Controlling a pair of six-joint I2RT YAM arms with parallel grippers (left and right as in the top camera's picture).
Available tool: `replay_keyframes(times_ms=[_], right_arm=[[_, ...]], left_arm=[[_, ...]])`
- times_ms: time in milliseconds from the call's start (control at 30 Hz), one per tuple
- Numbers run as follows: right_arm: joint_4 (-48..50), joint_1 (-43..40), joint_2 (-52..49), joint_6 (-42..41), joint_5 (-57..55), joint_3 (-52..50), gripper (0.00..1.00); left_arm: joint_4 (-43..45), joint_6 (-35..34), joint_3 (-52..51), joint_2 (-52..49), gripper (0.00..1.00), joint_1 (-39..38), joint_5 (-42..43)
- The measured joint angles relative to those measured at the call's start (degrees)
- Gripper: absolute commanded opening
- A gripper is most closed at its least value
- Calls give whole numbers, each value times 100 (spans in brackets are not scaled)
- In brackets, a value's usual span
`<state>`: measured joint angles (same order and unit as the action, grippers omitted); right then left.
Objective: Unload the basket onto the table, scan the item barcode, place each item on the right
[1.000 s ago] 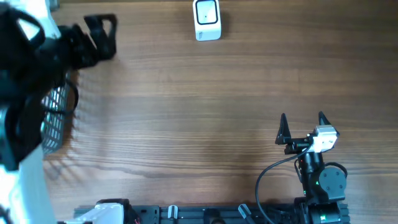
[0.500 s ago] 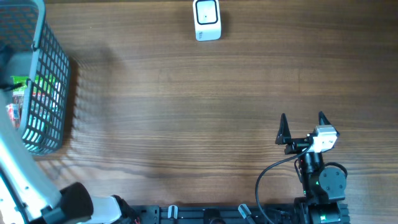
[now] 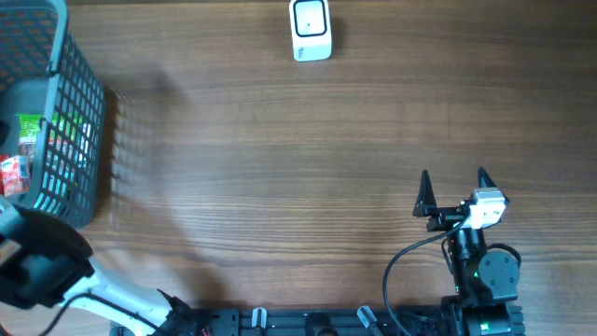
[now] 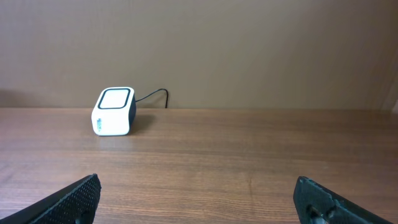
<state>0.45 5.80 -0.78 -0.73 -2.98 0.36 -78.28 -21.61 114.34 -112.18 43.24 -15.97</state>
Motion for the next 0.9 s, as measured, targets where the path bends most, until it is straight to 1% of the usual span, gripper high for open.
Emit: replay_keyframes(times_ms=[167, 300, 367, 400, 467, 500, 533, 567, 667, 733, 800, 900], right_arm=[[0, 0, 0, 0, 0, 0, 100], [0, 0, 0, 0, 0, 0, 100], [0, 0, 0, 0, 0, -2, 100], [0, 0, 0, 0, 0, -2, 100], [0, 0, 0, 0, 0, 0, 100], [-2, 0, 0, 0, 0, 0, 100], [0, 0, 0, 0, 0, -2, 100], [0, 0, 0, 0, 0, 0, 100], [0, -2, 0, 0, 0, 0, 100], [0, 0, 0, 0, 0, 0, 100], [0, 0, 0, 0, 0, 0, 100], [0, 0, 0, 0, 0, 0, 100]], left_arm=[[256, 203, -4, -422, 100, 0, 136], [704, 232, -177, -581, 100, 0, 157], [841, 249, -267, -616, 97, 0, 160], [1095, 448, -426, -706, 96, 0, 243], [1316, 748, -577, -820, 91, 0, 393], [1421, 935, -667, -890, 91, 0, 483], [1473, 1064, -739, -946, 91, 0, 544], [1552, 1355, -863, -1040, 91, 0, 649], [1707, 1681, -931, -1189, 93, 2, 737], [1810, 1797, -931, -1191, 93, 7, 767], [1873, 1838, -931, -1200, 89, 17, 791], [1954, 1906, -935, -1239, 76, 39, 850]])
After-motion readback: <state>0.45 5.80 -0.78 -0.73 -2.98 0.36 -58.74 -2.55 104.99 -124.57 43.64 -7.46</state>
